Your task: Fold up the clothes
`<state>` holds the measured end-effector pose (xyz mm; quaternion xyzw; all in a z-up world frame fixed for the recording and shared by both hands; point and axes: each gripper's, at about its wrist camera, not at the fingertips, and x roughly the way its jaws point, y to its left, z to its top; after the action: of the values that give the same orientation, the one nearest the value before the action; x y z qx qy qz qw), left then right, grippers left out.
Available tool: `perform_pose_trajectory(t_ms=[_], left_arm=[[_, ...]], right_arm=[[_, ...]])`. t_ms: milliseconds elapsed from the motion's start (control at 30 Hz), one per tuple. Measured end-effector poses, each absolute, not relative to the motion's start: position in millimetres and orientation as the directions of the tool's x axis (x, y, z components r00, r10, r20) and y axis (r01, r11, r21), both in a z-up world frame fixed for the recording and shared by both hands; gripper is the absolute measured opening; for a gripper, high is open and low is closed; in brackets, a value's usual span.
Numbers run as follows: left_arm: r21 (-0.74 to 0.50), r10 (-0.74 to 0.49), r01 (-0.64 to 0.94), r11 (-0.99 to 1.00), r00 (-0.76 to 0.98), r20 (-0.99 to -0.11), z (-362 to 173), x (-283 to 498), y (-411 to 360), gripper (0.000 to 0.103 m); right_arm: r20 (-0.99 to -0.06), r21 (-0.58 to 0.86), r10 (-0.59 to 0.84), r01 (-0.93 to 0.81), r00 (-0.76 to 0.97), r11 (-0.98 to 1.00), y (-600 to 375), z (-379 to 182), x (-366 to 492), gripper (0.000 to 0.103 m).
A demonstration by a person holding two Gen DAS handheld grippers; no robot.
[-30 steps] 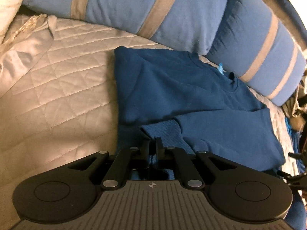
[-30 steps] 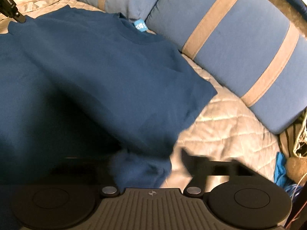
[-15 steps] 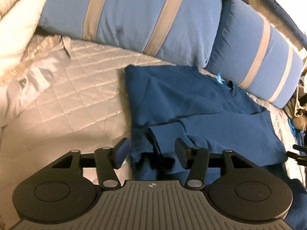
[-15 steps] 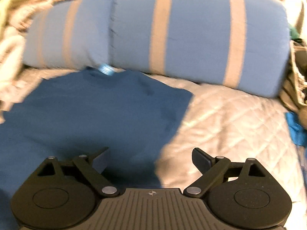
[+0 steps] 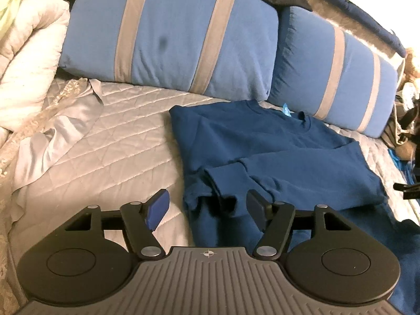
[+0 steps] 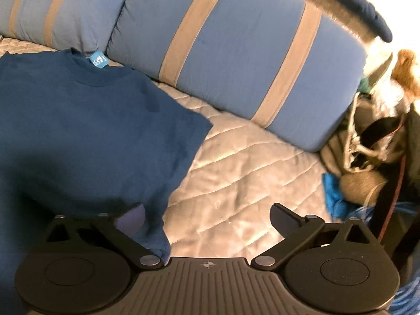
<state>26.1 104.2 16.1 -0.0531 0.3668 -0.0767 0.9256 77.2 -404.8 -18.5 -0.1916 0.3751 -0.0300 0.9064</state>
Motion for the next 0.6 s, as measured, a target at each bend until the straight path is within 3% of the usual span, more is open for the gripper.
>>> perform_pose_trajectory(t_ms=[300, 600], left_arm=[[-0.150, -0.204, 0.140, 0.979, 0.732, -0.650, 29, 0, 103, 0.064], [-0.129, -0.227, 0.187, 0.974, 0.771, -0.595, 57, -37, 106, 0.064]], right_arm=[[-0.655, -0.377, -0.206, -0.079, 0.727, 0.923, -401, 13, 52, 0.103], [-0.622, -0.174, 0.000, -0.138, 0.783, 0.975, -419, 51, 9, 0.103]])
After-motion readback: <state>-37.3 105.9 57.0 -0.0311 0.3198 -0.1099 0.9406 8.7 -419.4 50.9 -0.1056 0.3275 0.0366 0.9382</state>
